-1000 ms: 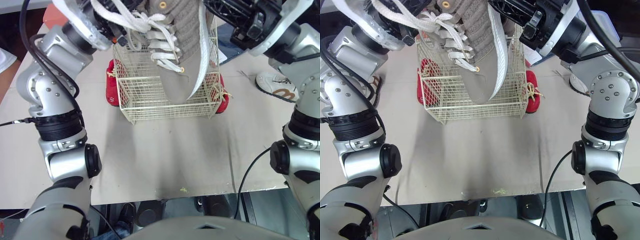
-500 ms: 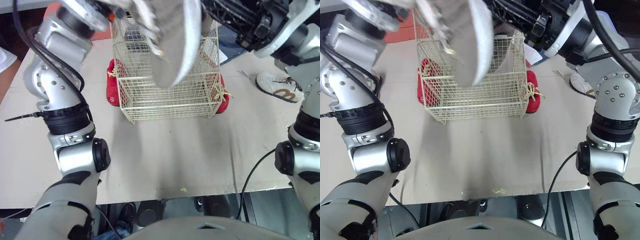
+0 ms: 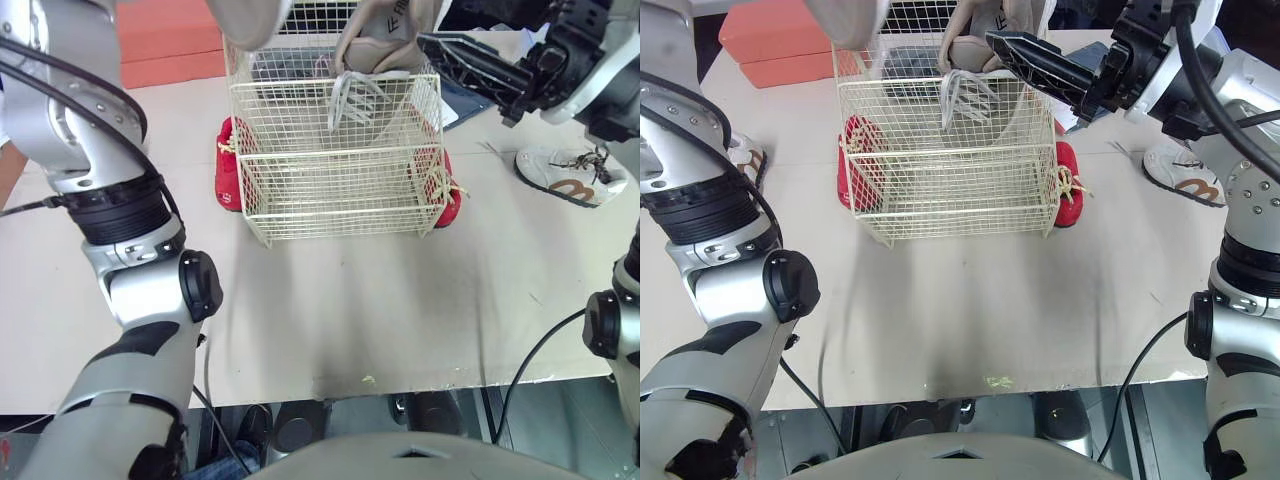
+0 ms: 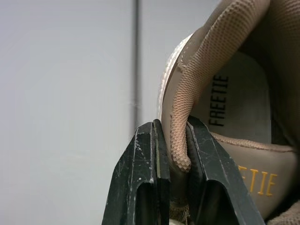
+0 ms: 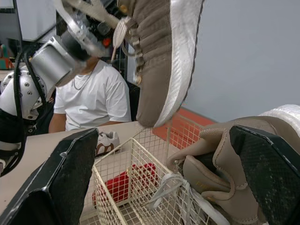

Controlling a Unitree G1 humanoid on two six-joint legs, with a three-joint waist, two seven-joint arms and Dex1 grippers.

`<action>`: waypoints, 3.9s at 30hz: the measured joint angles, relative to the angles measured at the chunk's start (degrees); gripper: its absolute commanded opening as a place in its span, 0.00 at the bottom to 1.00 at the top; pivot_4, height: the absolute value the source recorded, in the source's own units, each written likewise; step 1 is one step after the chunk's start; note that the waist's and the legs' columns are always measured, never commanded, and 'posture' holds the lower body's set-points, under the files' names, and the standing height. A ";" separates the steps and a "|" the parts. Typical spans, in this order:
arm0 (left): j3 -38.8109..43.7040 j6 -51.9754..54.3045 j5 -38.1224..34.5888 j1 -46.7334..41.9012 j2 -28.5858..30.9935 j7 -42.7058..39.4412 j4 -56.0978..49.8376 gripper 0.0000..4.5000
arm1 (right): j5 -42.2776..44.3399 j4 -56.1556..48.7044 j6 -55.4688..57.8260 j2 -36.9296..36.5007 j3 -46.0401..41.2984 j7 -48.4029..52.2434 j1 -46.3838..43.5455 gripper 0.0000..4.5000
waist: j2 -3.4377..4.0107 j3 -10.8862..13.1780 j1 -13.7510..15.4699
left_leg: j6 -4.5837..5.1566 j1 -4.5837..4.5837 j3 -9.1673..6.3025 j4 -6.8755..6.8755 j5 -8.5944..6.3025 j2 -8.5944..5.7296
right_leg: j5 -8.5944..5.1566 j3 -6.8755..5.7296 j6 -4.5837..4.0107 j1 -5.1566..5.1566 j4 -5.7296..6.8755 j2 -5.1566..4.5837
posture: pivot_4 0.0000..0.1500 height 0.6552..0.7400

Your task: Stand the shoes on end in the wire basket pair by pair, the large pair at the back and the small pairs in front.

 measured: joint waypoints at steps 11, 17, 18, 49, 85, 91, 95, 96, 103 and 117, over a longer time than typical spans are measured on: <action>-3.58 -3.54 7.46 7.39 -10.97 11.28 -1.64 0.04 | -0.86 -0.13 -1.16 0.86 0.03 -1.01 0.34 0.98 | 0.00 0.00 0.63 | 0.00 -0.04 0.00 0.02 0.00 -0.03 | 0.01 0.04 0.02 -0.03 0.00 0.01 | 1.00 1.00; -5.06 -6.17 9.14 8.93 -12.25 11.18 -1.65 0.04 | -0.77 -0.61 -0.93 -0.27 -0.02 -1.41 2.25 0.98 | 0.00 0.00 0.77 | 0.00 -0.04 0.03 0.01 0.00 -0.04 | 0.01 0.04 0.02 -0.02 -0.01 0.00 | 1.00 1.00; -5.28 -6.78 9.07 9.12 -12.85 10.79 -1.64 0.04 | -0.81 -0.70 -0.91 -0.66 -0.02 -1.54 2.54 0.98 | 0.00 0.00 0.79 | 0.00 -0.04 0.03 0.01 0.00 -0.05 | 0.01 0.04 0.02 -0.02 -0.01 0.00 | 1.00 1.00; -11.03 -5.48 24.12 22.43 -20.53 19.39 -3.36 0.04 | -4.50 -3.66 -1.60 -2.21 -2.14 -5.31 5.61 0.98 | -0.01 -0.02 1.06 | 0.01 -0.01 0.06 0.03 0.00 -0.05 | 0.02 0.07 0.03 -0.01 0.05 0.02 | 1.00 1.00; -7.62 22.46 -17.22 22.20 14.55 -30.96 -18.94 0.99 | -17.50 6.24 -10.18 -10.45 -6.58 3.40 36.59 1.00 | 0.04 -0.05 1.16 | 0.02 0.14 0.09 -0.01 -0.01 0.07 | 0.02 0.11 0.04 0.18 -0.04 0.33 | 1.00 1.00; -8.26 31.45 -23.72 27.01 24.97 -41.27 -23.16 0.99 | -18.49 2.30 -10.32 -4.44 -4.10 1.05 41.97 1.00 | 0.28 0.00 0.55 | 0.02 0.22 0.08 -0.03 -0.01 0.10 | 0.02 0.16 0.04 0.20 0.01 0.40 | 1.00 1.00; -8.75 34.63 -25.71 28.20 28.57 -44.32 -24.99 0.99 | -19.62 -0.64 -10.16 -0.05 -1.12 -1.62 43.49 1.00 | 0.28 0.00 0.73 | 0.02 0.22 0.05 -0.02 -0.01 0.09 | 0.02 0.14 0.04 0.23 -0.01 0.41 | 1.00 1.00; -9.17 35.34 -25.86 28.72 29.41 -44.94 -25.45 0.99 | -19.87 -0.78 -10.17 1.45 -0.38 -2.60 43.49 1.00 | 0.29 0.01 0.71 | 0.02 0.22 0.05 -0.03 -0.01 0.08 | 0.02 0.16 0.04 0.23 -0.01 0.40 | 1.00 1.00; -10.18 38.54 -27.19 29.77 32.19 -46.12 -27.50 0.99 | -23.80 2.62 -11.81 9.43 2.34 -9.18 40.61 1.00 | 0.31 0.02 0.69 | 0.01 0.23 0.05 -0.04 -0.01 0.08 | 0.02 0.15 0.04 0.22 0.00 0.42 | 1.00 1.00; -11.67 41.20 -26.31 29.74 34.41 -43.01 -29.55 1.00 | -26.87 7.72 -12.45 14.40 4.83 -11.70 38.98 0.84 | 0.36 0.03 0.59 | 0.02 0.27 0.10 -0.06 -0.01 0.09 | 0.02 0.21 0.04 0.22 0.02 0.45 | 1.00 1.00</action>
